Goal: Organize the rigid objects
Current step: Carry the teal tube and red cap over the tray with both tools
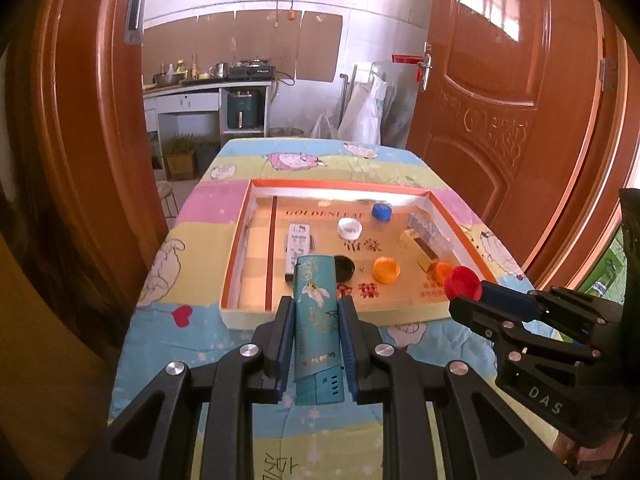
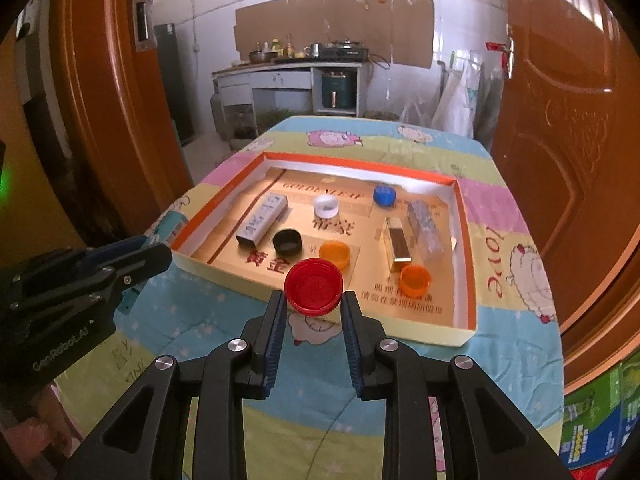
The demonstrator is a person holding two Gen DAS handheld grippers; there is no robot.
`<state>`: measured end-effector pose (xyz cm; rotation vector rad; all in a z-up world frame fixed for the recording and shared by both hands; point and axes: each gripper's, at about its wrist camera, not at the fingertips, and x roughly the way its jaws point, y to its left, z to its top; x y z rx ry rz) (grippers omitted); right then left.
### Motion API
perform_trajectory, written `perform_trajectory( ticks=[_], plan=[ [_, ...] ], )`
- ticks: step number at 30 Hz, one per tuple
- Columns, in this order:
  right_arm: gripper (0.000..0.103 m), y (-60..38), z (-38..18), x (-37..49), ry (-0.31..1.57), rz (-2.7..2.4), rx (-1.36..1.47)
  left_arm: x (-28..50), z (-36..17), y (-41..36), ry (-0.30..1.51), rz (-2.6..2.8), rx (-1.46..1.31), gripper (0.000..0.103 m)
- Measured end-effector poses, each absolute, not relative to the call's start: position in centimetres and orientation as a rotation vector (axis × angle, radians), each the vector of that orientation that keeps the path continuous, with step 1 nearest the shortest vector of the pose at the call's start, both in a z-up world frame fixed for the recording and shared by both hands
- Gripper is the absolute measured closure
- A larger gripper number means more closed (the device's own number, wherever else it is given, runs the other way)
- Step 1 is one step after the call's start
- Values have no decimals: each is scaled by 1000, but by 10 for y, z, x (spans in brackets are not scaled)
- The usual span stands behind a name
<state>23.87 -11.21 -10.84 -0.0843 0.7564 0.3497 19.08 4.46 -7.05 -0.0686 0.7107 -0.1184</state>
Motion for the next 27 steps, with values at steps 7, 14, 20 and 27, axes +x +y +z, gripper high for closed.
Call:
perform_trajectory(
  ticks=[7,14,20,27],
  plan=[
    [75,-111,-101,249,737,355,-113,205,-56,43,685,-109,-49,81],
    [75,-115,-89,265,710,359,-123,223,-44,41,668,-105,-31,81],
    [75,-121,-80,281,693,363,-133,241,-36,38,662,-96,-7,81],
    [75,-125,-75,300,692,365,-149,267,-30,33,667,-91,23,81]
  ],
)
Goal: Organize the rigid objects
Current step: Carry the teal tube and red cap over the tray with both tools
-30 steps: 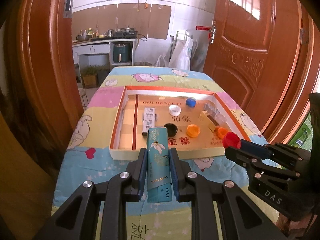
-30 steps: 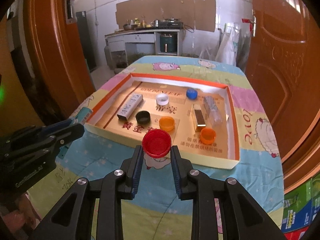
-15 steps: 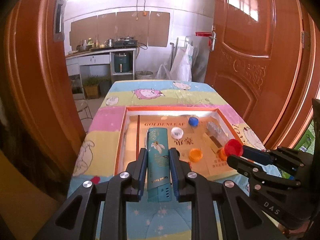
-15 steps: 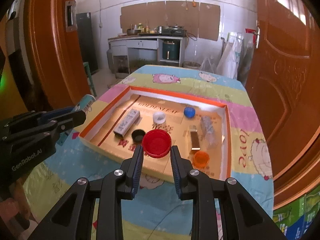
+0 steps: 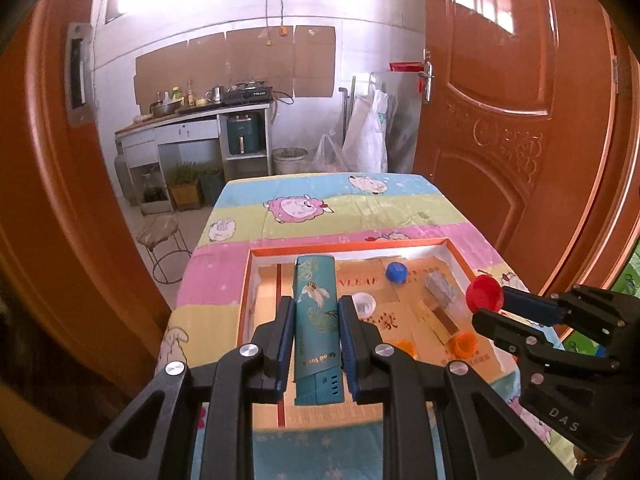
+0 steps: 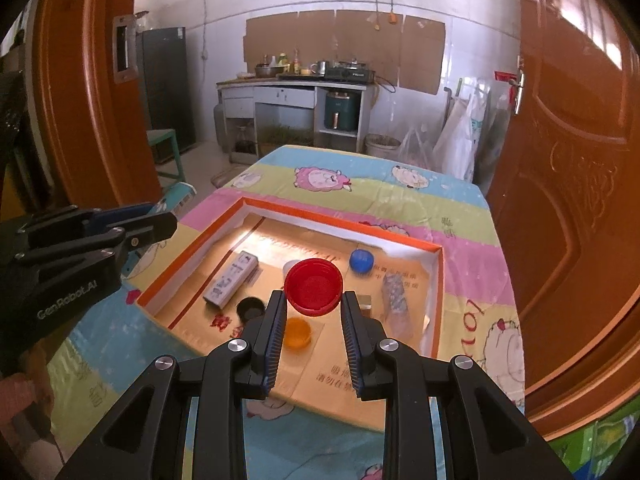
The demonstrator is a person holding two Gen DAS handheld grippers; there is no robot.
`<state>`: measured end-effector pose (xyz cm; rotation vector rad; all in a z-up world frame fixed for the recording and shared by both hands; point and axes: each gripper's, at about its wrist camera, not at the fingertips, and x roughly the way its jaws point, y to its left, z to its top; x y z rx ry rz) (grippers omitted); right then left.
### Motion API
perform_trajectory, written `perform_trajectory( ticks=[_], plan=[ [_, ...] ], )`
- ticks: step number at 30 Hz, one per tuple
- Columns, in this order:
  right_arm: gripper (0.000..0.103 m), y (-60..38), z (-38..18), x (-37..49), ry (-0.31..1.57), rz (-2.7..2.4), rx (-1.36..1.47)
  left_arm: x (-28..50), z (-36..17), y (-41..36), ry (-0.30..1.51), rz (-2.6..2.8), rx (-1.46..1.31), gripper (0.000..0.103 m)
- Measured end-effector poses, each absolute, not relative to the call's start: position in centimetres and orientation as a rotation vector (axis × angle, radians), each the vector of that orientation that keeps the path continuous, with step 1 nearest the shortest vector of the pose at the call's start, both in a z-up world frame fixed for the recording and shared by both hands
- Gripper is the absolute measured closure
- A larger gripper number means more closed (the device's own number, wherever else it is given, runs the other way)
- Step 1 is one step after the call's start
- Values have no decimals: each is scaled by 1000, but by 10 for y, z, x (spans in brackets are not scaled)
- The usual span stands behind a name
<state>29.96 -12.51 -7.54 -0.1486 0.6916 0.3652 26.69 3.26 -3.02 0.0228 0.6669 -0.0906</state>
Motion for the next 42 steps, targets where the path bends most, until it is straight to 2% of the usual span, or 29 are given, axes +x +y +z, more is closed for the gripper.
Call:
perform_trajectory(
  ticks=[17,42],
  plan=[
    [75,-123,-80,391,777,420,-123,349,-33,41,767,-129,-10,81],
    [75,-83,-148,497,978,493,-88,434,-109,51,997,-86,-16,81]
  ],
)
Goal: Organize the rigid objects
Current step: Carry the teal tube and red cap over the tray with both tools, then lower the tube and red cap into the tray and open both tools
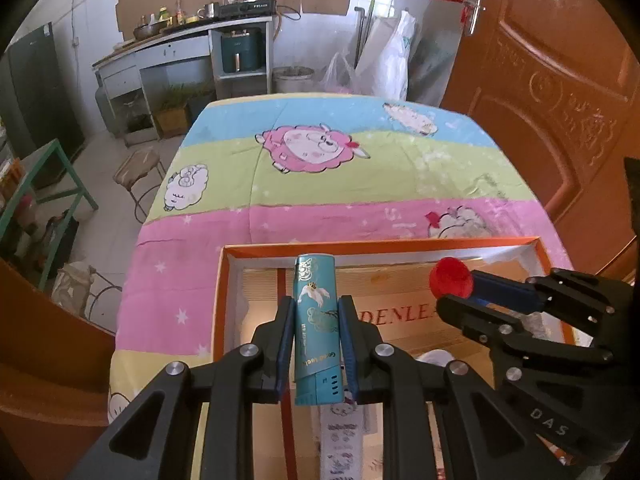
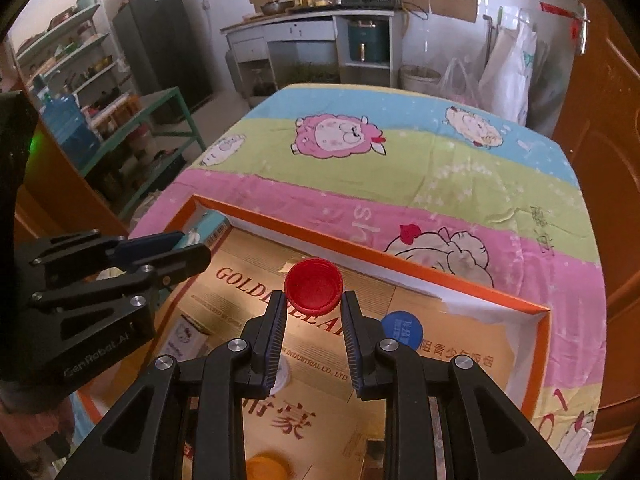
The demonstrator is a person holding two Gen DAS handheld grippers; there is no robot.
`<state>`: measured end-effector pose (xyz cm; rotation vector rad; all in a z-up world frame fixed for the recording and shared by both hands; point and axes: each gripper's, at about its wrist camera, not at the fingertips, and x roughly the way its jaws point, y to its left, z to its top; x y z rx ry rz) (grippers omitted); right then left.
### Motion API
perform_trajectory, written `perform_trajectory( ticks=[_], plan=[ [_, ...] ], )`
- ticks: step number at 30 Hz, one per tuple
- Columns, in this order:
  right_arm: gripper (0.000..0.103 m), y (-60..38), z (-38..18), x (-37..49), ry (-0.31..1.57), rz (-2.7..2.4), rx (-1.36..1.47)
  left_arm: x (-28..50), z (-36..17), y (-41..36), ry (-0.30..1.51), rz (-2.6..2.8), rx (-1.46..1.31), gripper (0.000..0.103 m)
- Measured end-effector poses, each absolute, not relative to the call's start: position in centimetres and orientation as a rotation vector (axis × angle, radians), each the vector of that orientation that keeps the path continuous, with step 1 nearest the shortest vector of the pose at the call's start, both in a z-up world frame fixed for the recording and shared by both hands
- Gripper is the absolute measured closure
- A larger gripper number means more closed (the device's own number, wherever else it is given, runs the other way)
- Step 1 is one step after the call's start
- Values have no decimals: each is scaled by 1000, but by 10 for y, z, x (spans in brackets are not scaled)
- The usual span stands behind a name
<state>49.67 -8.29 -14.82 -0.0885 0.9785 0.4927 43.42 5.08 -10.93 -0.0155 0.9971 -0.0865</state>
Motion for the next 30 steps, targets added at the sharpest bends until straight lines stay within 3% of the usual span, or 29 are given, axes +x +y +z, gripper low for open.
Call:
perform_trajectory(
  ticks=[30],
  plan=[
    [73,-78,-176,508,1037,510,-90,444,-141,53,1021,-89,62,80]
  ],
)
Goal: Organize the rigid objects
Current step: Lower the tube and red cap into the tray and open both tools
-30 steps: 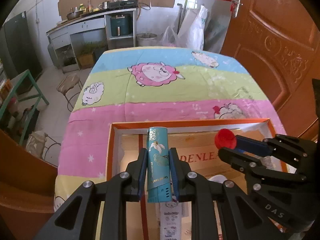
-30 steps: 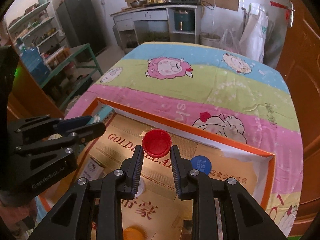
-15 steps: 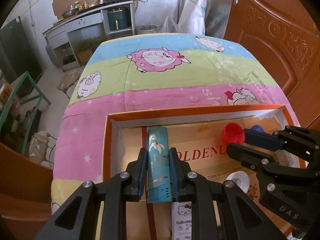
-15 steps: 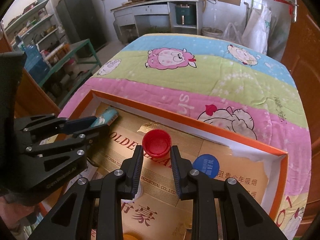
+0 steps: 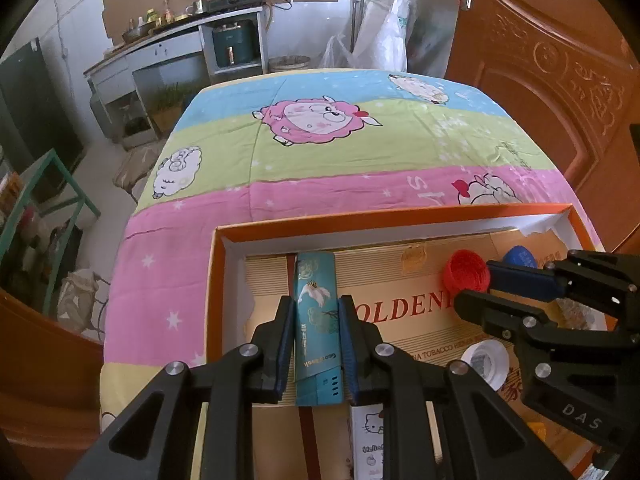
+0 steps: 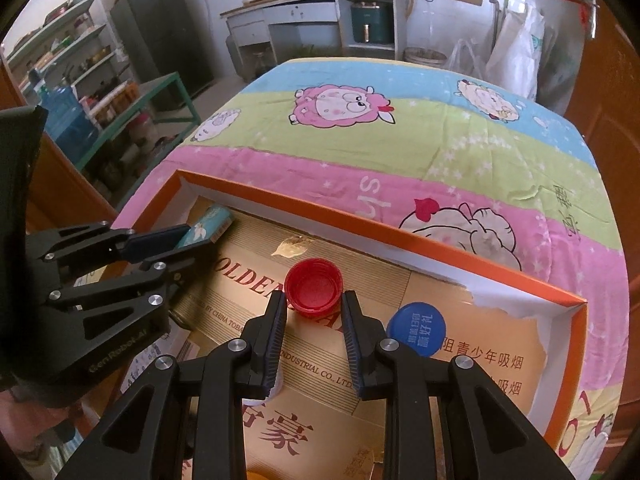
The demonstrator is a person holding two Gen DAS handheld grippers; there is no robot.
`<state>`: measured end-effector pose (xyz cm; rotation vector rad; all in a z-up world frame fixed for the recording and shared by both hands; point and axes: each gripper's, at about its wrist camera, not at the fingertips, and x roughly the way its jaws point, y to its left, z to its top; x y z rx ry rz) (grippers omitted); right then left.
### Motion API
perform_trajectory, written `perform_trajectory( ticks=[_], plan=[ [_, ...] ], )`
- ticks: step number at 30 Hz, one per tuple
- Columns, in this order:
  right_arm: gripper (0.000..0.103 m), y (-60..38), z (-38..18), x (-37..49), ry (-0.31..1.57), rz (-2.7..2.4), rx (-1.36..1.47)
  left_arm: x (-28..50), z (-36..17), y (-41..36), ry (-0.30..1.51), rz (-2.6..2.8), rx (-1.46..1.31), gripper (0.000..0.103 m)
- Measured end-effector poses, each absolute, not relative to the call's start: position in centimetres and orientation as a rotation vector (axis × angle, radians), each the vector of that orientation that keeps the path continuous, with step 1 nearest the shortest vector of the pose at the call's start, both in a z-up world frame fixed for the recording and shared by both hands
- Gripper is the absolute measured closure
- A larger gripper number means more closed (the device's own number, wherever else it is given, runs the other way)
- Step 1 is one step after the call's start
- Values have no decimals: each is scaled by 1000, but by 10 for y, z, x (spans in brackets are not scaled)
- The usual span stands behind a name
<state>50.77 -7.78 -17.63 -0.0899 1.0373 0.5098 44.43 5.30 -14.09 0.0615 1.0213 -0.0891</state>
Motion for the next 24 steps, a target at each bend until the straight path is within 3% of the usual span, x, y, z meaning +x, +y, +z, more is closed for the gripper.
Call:
perform_trajectory(
  ticks=[4,8,11,12,15,24],
  plan=[
    [73,-77,-177,508,1039,513,-94,445,-140,52,1020,-89,68,80],
    [73,-77,-176,507,1043,514,-87,444,-140,51,1017,-87,73,67],
    [72,-77,-175,506,1048,519,-87,442,-137,51,1006,-88,70,65],
    [71,-77,-174,504,1050,522,-84,442,-135,51,1002,-92,64,65],
    [51,-78,-170,500,1036,523,-88,440,-132,50,990,-98,54,65],
    [50,-82,-155,486,1005,521,-78,434,-124,50,971,-97,31,65]
  ],
)
